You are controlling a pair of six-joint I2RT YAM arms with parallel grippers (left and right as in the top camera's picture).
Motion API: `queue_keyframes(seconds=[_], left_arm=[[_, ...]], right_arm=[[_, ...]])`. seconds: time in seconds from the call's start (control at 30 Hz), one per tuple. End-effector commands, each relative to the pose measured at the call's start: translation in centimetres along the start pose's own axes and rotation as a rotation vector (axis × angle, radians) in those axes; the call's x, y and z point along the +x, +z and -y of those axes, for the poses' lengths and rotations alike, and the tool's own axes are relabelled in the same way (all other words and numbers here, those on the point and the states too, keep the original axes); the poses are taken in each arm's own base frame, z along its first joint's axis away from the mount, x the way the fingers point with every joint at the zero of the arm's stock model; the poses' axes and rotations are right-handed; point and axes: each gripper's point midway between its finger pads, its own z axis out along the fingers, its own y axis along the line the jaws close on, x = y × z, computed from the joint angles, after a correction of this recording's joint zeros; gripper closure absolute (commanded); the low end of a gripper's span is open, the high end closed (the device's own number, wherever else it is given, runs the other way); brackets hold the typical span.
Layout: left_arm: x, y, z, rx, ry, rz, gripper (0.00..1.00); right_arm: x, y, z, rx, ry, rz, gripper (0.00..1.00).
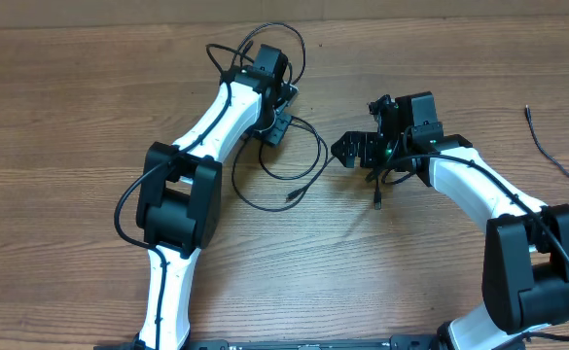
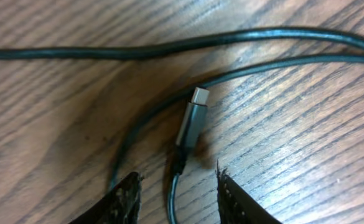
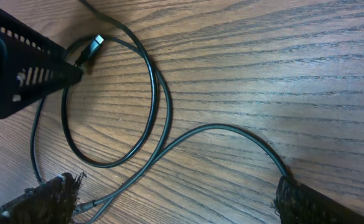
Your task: Untangle cables
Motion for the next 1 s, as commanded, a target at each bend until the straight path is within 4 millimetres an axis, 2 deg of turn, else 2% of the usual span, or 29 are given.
queue_keyframes(seconds=[0.0, 0.1, 0.23, 0.27, 0.33, 0.43, 0.53, 0.8, 0.87, 0.97], left_arm=[[1.2, 1.8, 0.7, 0.019, 0.028, -0.041, 0.62], [1.7, 2.3, 0.7, 0.019, 0.028, -0.047, 0.66], [1.7, 2.6, 0.7, 0.019, 0.028, -0.041, 0.92], [1.6, 2.6, 0.7, 0.018, 0.028, -0.039, 0.96], [1.3, 2.6, 0.7, 0.015, 0.029, -0.029, 0.96], [-0.1, 1.6, -0.5, -0.044, 0.028, 0.007, 0.96], [-2.4, -1.0, -1.3, -0.080, 0.023, 0.070, 0.96], [-10.7, -12.5, -3.9, -0.149, -0.019, 0.381, 0.96], [-12.2, -14.3, -5.0, -0.176, -0.034, 0.454, 0.96], [-13.6, -15.2, -7.0, -0.231, -0.062, 0.526, 0.96]], right_arm=[[-0.1, 0.0, 0.0, 0.004, -0.008, 0.005, 0.00], [-0.1, 0.0, 0.0, 0.004, -0.008, 0.005, 0.00], [-0.1, 0.0, 0.0, 0.004, -0.008, 0.005, 0.00], [-0.1, 0.0, 0.0, 0.004, -0.008, 0.005, 0.00], [-0.1, 0.0, 0.0, 0.004, -0.008, 0.005, 0.00], [-0.1, 0.0, 0.0, 0.004, -0.008, 0.005, 0.00], [-0.1, 0.0, 0.0, 0.004, -0.008, 0.005, 0.00], [-0.1, 0.0, 0.0, 0.004, -0.008, 0.005, 0.00], [-0.1, 0.0, 0.0, 0.004, -0.008, 0.005, 0.00], [-0.1, 0.0, 0.0, 0.004, -0.008, 0.005, 0.00]])
